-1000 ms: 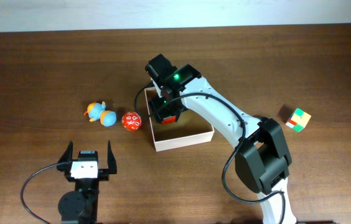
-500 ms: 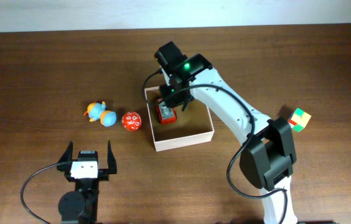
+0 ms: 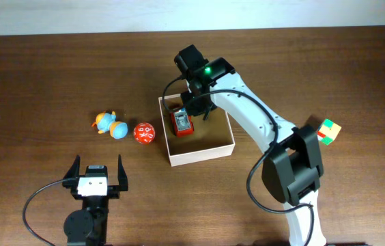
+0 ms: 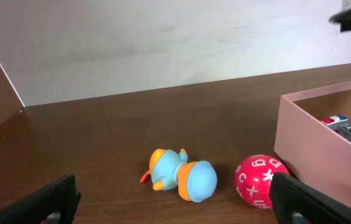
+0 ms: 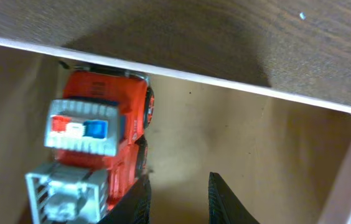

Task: Pack container
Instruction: 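Open the right gripper and release the truck in the box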

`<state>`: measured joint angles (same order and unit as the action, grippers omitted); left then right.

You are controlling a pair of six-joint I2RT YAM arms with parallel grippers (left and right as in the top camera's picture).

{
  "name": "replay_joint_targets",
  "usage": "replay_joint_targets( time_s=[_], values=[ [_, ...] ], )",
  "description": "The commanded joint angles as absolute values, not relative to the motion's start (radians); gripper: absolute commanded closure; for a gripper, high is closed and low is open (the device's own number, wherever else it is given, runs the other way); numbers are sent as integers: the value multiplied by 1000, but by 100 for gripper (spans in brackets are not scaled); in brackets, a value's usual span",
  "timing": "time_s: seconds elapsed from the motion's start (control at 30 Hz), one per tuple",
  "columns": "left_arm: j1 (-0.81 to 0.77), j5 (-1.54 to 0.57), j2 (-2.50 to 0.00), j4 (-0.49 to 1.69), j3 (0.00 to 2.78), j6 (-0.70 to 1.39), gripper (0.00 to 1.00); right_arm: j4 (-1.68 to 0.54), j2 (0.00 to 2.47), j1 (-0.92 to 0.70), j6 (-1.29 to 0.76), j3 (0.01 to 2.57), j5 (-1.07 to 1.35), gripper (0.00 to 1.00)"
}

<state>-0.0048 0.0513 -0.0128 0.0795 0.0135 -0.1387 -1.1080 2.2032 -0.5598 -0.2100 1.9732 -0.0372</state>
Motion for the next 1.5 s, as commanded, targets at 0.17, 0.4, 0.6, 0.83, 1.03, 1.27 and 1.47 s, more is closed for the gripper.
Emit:
replay_joint_targets(
  time_s=[0.17, 0.4, 0.6, 0.83, 1.03, 1.27, 1.47],
  values=[
    [-9, 40, -5, 80, 9, -152, 1, -1101, 2247, -580, -214, 1967, -41, 75],
    [-9, 40, -5, 80, 9, -152, 1, -1058, 2247, -595, -218, 1917, -30, 75],
    [-9, 40, -5, 80, 9, -152, 1, -1029, 2247, -596, -218, 1888, -10, 75],
    [-9, 40, -5, 80, 9, -152, 1, -999, 2247, -595, -194, 1888, 89, 75],
    [-9, 40, -5, 80, 9, -152, 1, -987, 2247, -596, -191, 1888, 125, 75],
    [-9, 40, -5, 80, 9, -152, 1, -983, 2247, -596, -183, 1888, 143, 75],
    [-9, 40, -5, 80, 9, -152, 1, -971, 2247, -596, -161, 1888, 180, 76]
  ],
)
